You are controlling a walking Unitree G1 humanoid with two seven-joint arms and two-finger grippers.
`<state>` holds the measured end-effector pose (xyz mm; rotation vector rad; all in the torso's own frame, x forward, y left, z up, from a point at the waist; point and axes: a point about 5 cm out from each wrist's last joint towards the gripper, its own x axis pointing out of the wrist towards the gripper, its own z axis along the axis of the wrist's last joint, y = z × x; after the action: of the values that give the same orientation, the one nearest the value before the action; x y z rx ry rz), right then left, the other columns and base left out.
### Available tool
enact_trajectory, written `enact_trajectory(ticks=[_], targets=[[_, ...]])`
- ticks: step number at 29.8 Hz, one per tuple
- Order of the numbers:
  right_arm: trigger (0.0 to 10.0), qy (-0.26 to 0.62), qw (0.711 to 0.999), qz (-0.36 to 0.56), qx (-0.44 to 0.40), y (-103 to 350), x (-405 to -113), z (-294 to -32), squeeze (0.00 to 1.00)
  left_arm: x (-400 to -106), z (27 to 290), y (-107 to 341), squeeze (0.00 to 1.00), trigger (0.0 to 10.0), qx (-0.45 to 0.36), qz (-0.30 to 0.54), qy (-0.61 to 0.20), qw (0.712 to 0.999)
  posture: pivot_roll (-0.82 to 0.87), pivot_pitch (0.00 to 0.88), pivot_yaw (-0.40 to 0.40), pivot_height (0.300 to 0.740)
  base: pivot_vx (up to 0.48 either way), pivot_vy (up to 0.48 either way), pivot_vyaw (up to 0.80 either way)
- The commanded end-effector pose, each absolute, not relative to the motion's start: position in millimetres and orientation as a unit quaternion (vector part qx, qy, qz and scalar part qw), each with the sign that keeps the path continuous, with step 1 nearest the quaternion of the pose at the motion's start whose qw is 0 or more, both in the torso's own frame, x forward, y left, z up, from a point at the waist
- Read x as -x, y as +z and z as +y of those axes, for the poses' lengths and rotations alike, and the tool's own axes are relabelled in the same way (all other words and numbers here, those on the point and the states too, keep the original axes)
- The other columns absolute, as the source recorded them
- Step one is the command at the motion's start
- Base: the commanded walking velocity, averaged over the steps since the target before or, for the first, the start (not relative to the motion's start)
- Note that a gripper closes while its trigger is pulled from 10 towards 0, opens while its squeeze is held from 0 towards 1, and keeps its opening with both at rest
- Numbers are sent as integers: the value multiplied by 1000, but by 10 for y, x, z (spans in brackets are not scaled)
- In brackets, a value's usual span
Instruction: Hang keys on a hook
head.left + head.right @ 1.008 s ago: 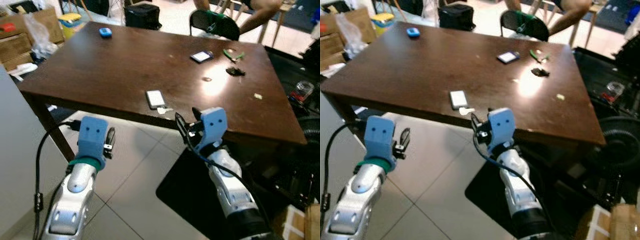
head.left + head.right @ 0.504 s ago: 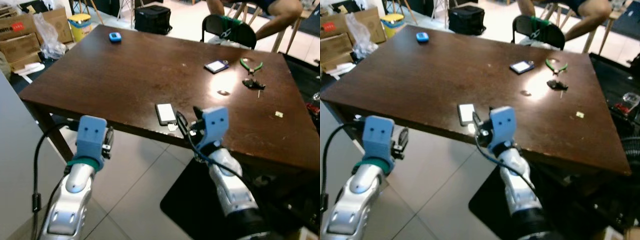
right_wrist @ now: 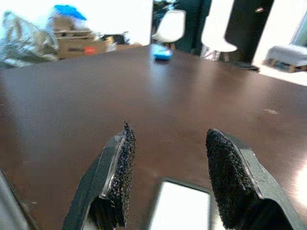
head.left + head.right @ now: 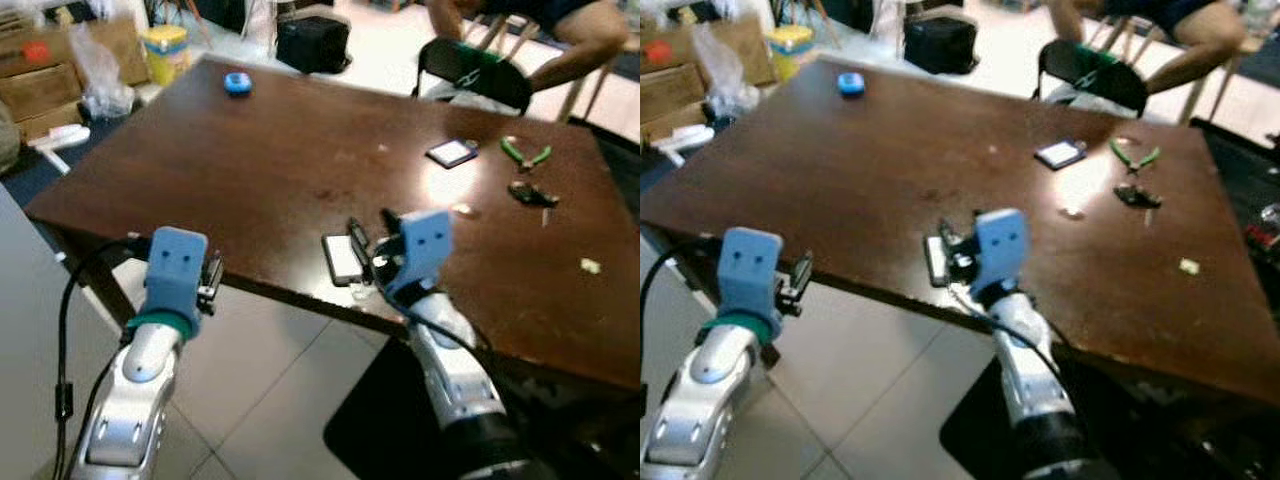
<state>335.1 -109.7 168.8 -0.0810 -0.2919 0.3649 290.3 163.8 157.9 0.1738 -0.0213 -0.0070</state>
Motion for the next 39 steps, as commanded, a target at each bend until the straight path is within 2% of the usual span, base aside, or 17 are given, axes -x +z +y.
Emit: enact_trajectory(ticks=[1, 8, 11, 12, 14, 16, 17, 27, 39], targets=[[10000, 194, 974, -83, 79, 1505, -3362, -1136, 0, -2854, 1557, 1490, 0, 10000, -80, 14, -48, 995, -25, 61, 48, 740, 0, 0, 0], [10000, 255, 957, -28, 136, 1421, -3333, -1177, 0, -2820, 1482, 1471, 0, 10000, -86, 18, -90, 992, -31, 58, 45, 740, 0, 0, 0], [10000, 222, 969, -27, 105, 1515, -3394, -1390, 0, -2817, 1471, 1465, 0, 10000, -86, 18, -92, 992, -40, 59, 47, 740, 0, 0, 0], [10000, 222, 969, -27, 105, 1515, -3394, -1390, 0, -2817, 1471, 1465, 0, 10000, -86, 18, -92, 992, -40, 59, 47, 740, 0, 0, 0], [10000, 195, 980, -1, 45, 1498, -3441, -1570, 0, -2818, 1467, 1460, 0, 10000, -86, 19, -94, 992, -43, 62, 51, 740, 0, 0, 0], [10000, 195, 980, -1, 45, 1498, -3441, -1570, 0, -2818, 1467, 1460, 0, 10000, -86, 19, -94, 992, -43, 62, 51, 740, 0, 0, 0], [10000, 197, 980, 19, 19, 1451, -3440, -1605, 0, -2819, 1464, 1460, 0, 10000, -86, 20, -95, 992, -40, 65, 51, 740, 0, 0, 0], [10000, 201, 974, 106, 1, 1207, -3437, -1630, 0, -2829, 1471, 1461, 0, 10000, -84, 25, -97, 991, -50, 81, 64, 740, 0, 0, 0], [10000, 228, 965, 130, 12, 1130, -3426, -1529, 0, -2828, 1470, 1473, 0, 10000, -83, 26, -94, 992, -36, 93, 62, 740, 0, 0, 0]])
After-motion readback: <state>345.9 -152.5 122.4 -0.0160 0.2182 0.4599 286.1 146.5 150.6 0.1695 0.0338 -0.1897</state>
